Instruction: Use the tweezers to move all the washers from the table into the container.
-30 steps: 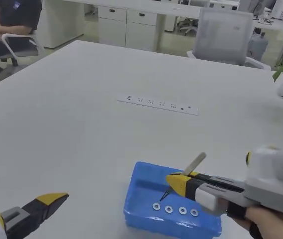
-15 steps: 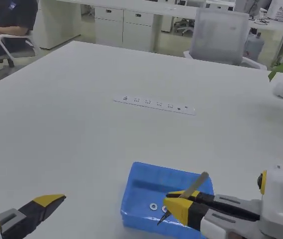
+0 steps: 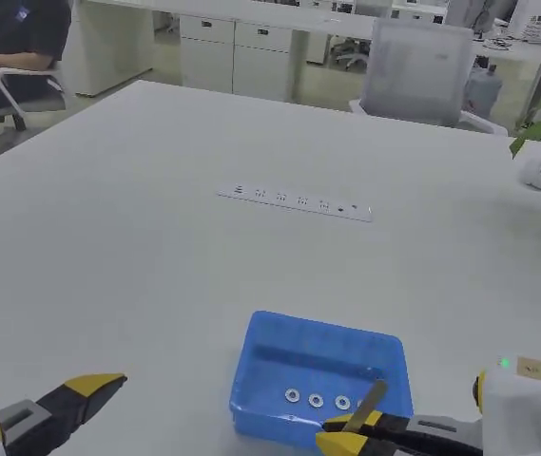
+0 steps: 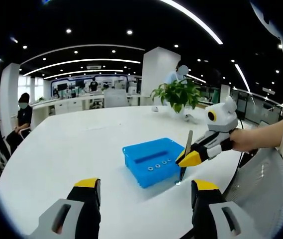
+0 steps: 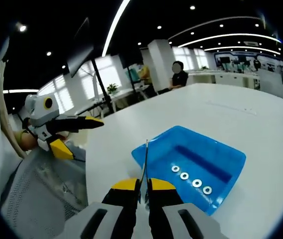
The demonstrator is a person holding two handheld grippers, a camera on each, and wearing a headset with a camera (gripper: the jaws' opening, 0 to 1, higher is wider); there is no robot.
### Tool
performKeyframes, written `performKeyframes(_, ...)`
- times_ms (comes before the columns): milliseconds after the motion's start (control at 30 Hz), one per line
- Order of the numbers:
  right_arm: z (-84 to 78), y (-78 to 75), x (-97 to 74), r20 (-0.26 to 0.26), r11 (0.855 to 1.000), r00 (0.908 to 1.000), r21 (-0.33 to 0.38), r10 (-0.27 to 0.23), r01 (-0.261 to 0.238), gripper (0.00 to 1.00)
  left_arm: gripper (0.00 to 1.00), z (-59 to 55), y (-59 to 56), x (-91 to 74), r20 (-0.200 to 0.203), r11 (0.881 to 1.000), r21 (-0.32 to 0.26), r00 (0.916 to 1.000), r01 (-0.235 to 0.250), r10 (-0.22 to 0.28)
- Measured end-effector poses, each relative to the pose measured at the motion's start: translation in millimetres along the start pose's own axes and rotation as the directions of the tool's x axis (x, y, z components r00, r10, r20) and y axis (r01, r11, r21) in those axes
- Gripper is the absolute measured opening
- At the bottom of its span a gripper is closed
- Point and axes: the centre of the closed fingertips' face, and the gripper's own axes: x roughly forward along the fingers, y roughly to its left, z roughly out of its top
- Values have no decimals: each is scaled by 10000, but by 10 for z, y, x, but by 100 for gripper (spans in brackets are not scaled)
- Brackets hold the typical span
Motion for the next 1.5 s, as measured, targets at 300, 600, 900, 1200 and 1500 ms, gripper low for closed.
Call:
performKeyframes(300, -93, -13, 1, -369, 9979, 9991, -624, -185, 162, 4, 73, 14, -34, 2, -33, 10000, -23, 10000, 64, -64)
performKeyframes(600, -107, -7, 32, -310, 9951, 9994, -982, -159, 128, 4, 73, 22, -40, 3, -38, 10000, -13, 10000, 56, -56)
performKeyframes(900, -87, 5, 42, -307, 9917, 9993, -1277, -209, 168, 4, 73, 16, -37, 2, -59, 10000, 8, 10000, 67, -67)
performKeyframes(1200, -121, 49, 69, -524, 9851, 9986, -1718, -86, -6, 4, 73, 7, -36, 4, -93, 9999, 36, 9999, 105, -105)
performKeyframes(1500, -143, 153, 120, -833, 9387, 9965, -3439, -66, -226, 3, 72, 9, -29, 5, -85, 10000, 37, 9999, 87, -86)
